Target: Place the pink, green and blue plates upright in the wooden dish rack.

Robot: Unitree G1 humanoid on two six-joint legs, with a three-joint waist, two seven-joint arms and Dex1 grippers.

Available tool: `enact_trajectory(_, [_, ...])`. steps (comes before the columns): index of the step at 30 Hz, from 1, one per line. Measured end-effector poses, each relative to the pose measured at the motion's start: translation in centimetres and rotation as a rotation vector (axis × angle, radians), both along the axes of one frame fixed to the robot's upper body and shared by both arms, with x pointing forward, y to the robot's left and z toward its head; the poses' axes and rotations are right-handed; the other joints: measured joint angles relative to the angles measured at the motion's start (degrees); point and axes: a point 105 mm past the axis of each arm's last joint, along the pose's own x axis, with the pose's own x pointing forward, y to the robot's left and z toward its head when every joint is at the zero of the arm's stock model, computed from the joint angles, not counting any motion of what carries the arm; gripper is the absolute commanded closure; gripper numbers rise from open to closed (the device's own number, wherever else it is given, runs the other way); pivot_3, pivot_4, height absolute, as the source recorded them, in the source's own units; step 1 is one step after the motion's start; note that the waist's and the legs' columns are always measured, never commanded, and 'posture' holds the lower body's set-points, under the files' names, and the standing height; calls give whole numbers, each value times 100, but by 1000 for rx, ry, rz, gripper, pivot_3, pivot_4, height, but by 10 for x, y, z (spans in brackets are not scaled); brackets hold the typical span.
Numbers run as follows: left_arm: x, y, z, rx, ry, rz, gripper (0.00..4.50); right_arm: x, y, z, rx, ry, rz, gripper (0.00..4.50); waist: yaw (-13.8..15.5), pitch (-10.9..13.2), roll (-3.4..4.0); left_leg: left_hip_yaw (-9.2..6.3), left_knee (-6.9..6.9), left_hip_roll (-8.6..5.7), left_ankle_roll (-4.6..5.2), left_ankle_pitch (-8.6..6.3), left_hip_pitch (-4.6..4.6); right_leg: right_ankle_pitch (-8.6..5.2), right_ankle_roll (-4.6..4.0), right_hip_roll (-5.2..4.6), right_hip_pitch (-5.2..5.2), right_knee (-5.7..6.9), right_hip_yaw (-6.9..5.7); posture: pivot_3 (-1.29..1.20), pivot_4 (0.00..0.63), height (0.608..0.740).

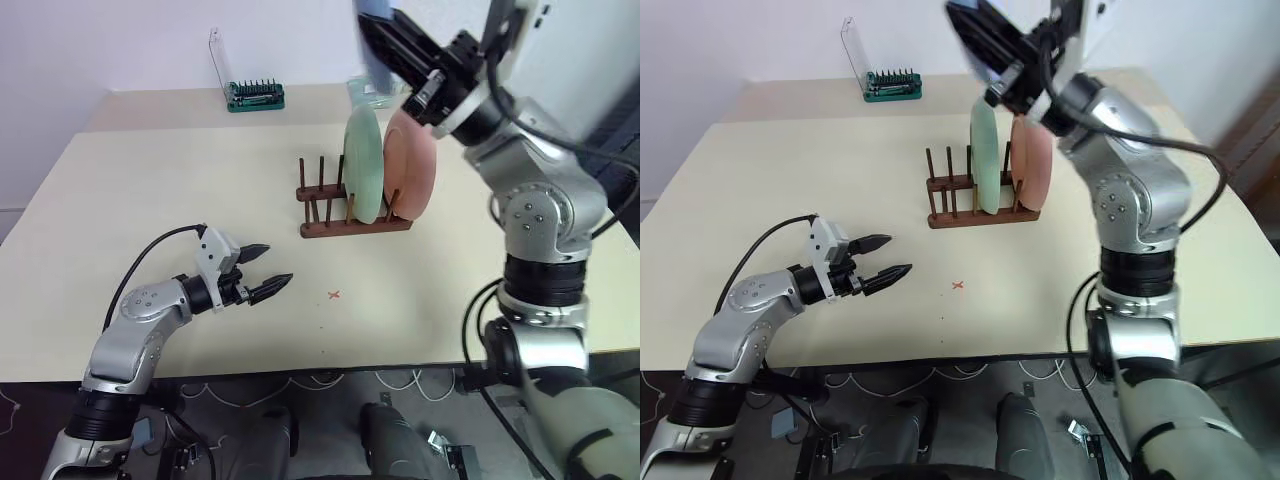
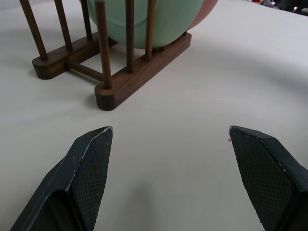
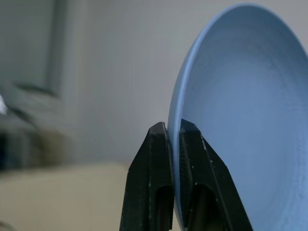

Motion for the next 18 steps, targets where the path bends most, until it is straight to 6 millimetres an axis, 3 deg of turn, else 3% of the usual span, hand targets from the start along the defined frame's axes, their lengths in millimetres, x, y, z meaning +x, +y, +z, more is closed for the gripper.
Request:
enact_trajectory(4, [-1,4,-3,1,8,28,508,-1,8,-6,86,159,122,4441,-29,-2,1,4,-6,-1,0,0,2,0,0,-1,-7,5,1,0,150,740])
enact_trajectory(11, [-4,5,-5,2,7,47,508,29,26,-61,105,542,110,4441,-67,-1,6,10,-12,2,0,0,1,1,-2,2,-24,16,3,0,150,740])
enact_trajectory(18, [-5,7,-6,7,12,55,508,35,32,-78,86,648,85,4441,-56,-1,5,11,-10,1,0,0,-1,2,-2,2,-22,13,2,0,150,740])
